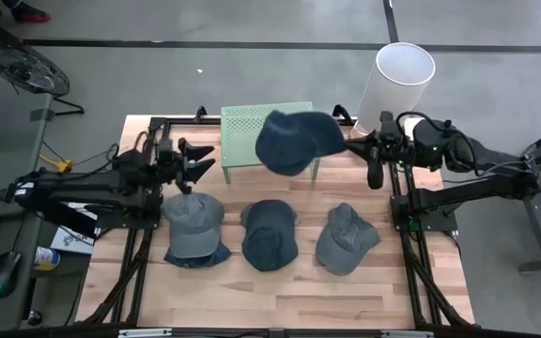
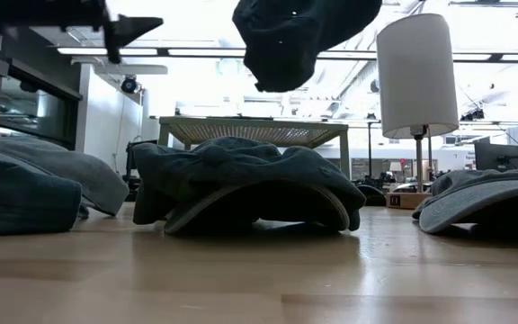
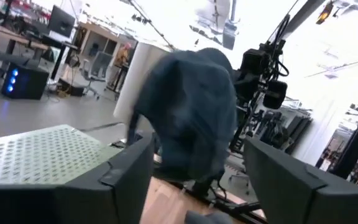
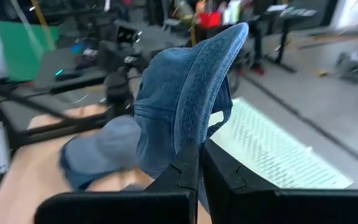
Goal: Pick & Place hat
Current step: Put the right blue cap on the shelf
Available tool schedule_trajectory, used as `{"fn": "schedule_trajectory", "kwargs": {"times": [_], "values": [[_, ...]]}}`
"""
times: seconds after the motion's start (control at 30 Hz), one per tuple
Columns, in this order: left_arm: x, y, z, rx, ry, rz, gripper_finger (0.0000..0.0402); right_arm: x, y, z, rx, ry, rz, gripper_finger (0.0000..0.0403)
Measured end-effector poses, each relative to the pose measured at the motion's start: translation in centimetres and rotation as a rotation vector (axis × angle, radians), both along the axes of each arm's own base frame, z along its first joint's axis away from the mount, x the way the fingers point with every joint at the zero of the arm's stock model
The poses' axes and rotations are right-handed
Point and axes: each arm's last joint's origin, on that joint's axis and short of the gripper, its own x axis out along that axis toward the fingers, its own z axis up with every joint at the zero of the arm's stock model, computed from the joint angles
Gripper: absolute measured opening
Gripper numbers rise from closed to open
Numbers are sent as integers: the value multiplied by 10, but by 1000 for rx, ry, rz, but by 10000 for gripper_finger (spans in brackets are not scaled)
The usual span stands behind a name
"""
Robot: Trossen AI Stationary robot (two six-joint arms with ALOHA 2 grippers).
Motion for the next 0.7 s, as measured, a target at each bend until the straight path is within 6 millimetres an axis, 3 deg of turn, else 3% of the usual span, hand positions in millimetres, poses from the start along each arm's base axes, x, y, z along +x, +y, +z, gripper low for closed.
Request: {"fn": "schedule_trajectory", "kwargs": {"times": [0.13, 0.37, 0.7], "values": [[26, 3, 22, 15, 40, 10, 279, 7, -3, 2, -50, -17, -62, 0], [66, 9, 59, 99, 73, 82, 284, 19, -6, 5, -119, -48, -137, 0], [92, 19, 63, 66, 177, 308, 284, 19, -7, 18, -178, -159, -193, 0]]}}
